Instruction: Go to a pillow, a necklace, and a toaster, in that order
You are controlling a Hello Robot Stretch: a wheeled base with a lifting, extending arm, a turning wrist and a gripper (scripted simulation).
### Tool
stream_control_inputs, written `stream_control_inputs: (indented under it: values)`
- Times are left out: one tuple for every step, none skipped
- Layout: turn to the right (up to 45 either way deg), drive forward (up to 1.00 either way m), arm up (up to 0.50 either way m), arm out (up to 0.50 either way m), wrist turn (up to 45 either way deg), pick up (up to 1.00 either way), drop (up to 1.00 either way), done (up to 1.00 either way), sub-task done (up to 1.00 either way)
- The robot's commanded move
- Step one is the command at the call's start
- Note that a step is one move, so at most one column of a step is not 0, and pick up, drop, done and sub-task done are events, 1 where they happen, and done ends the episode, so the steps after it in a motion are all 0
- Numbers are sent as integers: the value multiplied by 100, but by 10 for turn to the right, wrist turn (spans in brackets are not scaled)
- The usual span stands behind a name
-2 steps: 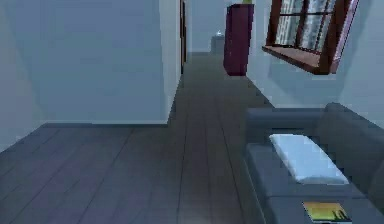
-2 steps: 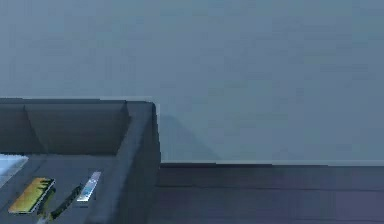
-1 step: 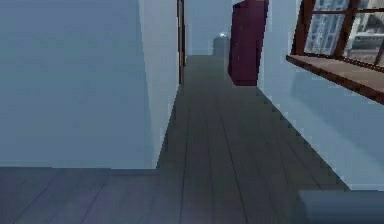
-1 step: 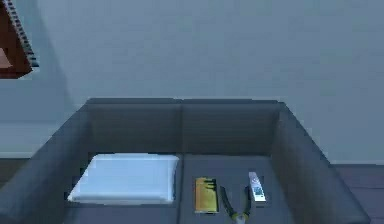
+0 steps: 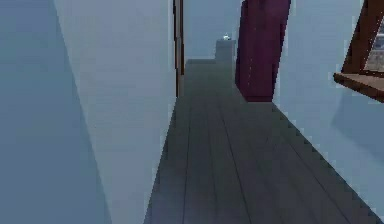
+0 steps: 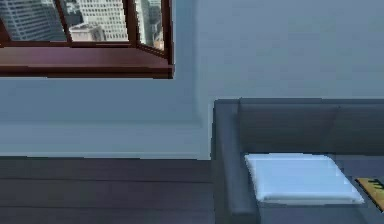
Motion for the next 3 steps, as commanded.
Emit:
stream_control_inputs:
  values:
    - [30,0,0,0,0,0,0,0,0]
    - [0,100,0,0,0,0,0,0,0]
    - [0,100,0,0,0,0,0,0,0]
